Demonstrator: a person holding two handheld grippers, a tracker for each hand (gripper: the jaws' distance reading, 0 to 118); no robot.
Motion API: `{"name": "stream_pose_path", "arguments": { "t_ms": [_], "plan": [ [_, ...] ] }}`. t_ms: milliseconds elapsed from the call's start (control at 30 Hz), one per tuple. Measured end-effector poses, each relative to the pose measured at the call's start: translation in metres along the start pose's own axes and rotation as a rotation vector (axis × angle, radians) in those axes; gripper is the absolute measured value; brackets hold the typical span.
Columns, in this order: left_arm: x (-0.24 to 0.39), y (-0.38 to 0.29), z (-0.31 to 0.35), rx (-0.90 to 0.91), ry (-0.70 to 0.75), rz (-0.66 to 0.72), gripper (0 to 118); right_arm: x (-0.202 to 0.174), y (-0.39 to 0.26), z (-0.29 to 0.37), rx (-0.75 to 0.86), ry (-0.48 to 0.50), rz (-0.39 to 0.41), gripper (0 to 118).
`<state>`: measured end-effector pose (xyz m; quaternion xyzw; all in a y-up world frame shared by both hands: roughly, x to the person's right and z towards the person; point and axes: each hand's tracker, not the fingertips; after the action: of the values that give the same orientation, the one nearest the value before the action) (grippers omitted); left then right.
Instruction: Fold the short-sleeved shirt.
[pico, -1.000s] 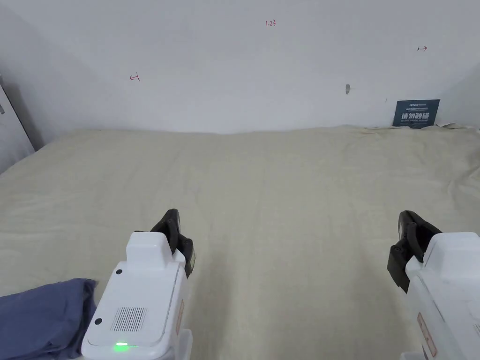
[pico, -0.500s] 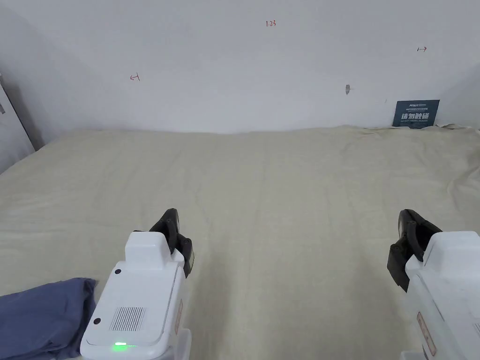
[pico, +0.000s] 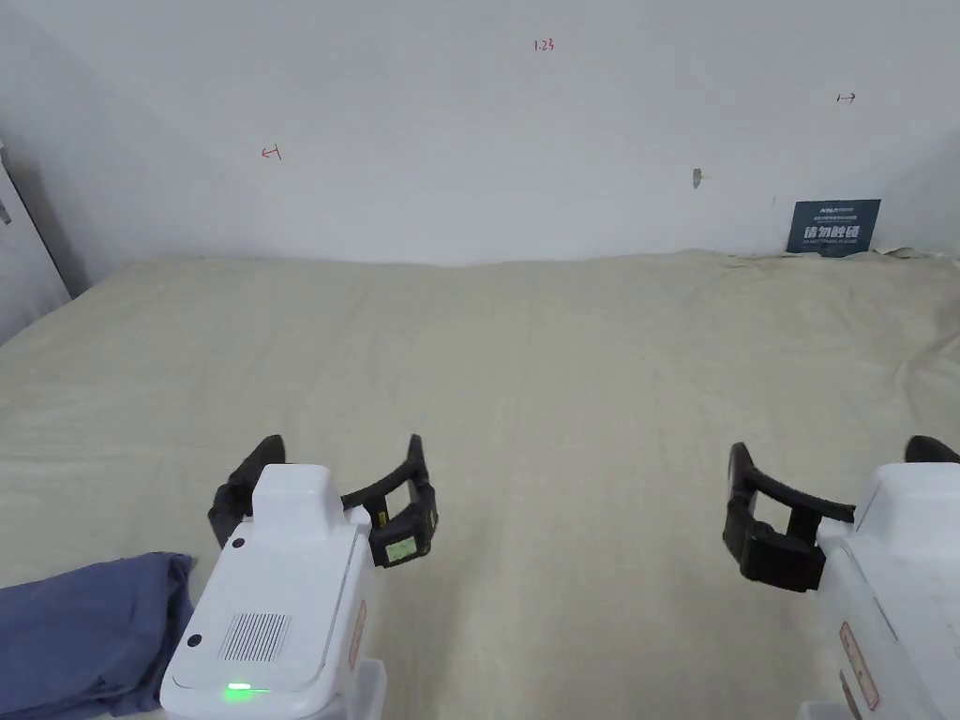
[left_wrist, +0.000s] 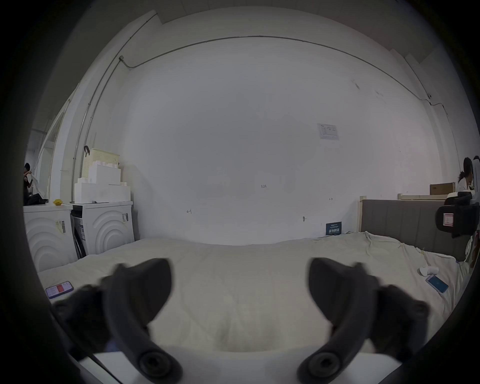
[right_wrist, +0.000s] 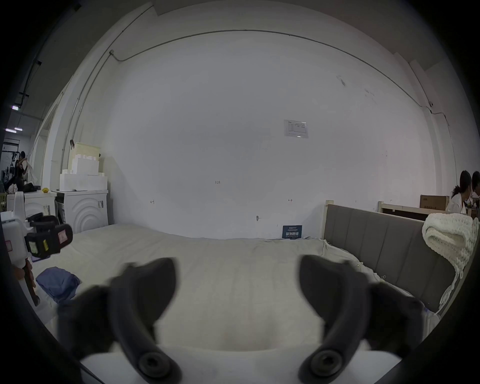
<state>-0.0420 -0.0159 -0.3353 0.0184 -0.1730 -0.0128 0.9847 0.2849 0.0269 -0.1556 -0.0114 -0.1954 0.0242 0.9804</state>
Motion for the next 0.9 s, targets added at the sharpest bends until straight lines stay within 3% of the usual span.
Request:
{"name": "stream_pose_path", "arguments": {
  "t_ms": [900],
  "plan": [
    [-0.0028,0.0025,0.0054,0.032,0.017,0.015,118,-0.0014,0.0035,0.0045,0.017,-0.001,0.004,118]
  ]
}}
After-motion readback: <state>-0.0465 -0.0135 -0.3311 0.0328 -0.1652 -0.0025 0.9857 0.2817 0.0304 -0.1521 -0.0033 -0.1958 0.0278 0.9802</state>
